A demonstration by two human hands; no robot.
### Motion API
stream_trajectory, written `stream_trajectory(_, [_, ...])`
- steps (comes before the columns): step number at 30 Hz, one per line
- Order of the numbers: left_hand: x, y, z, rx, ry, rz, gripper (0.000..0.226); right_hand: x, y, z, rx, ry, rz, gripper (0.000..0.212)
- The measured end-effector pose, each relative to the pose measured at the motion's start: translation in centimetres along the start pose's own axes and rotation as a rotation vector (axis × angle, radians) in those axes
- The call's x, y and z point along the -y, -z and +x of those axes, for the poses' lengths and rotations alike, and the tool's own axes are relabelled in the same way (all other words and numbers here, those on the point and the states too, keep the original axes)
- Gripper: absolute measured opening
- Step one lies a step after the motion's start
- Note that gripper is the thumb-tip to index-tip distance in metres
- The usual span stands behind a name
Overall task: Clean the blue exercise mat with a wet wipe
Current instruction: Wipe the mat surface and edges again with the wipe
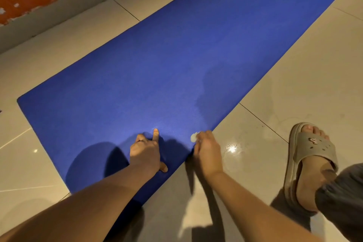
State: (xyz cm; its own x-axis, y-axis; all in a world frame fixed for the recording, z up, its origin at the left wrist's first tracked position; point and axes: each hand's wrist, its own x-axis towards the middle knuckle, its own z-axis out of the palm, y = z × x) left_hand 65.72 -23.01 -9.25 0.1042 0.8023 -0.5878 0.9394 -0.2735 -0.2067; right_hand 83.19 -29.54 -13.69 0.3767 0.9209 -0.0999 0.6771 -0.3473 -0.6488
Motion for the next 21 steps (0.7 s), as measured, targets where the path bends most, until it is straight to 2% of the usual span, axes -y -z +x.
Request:
stream_trajectory(4, [0.0, -0.3, 0.2, 0.0, -0.005, 0.01, 0.141, 2.1, -1.2, -4.5, 0.173, 0.161, 0.022, 0.009])
stream_trajectory(7, [-0.1, -0.3, 0.4, 0.019, -0.02, 0.028, 0.144, 0.5, 0.6, -1.1, 0.094, 0.079, -0.04, 0.013])
stream_trajectory(11, [0.0, -0.1, 0.3, 0.03, -0.029, 0.043, 0.146, -2.7, 3.2, 4.0, -0.084, -0.121, -0.062, 0.006])
stream_trajectory(14, [0.0, -0.2, 0.1, 0.003, -0.037, 0.05, 0.145, -1.9, 2.1, 2.6, -0.1, -0.124, -0.01, 0.012])
stream_trajectory(16, [0.1, -0.2, 0.0, -0.022, -0.04, 0.069, 0.145, -0.4, 0.3, -0.4, -0.065, -0.074, 0.045, 0.011])
stream_trajectory(19, [0.2, -0.2, 0.0, -0.036, -0.06, 0.114, 0.143, 1.9, -1.6, -4.4, 0.111, 0.072, 0.057, 0.015])
stream_trajectory(21, [0.2, -0.2, 0.0, -0.046, -0.065, 0.131, 0.141, 2.2, -1.3, -4.1, 0.19, 0.147, 0.011, 0.009])
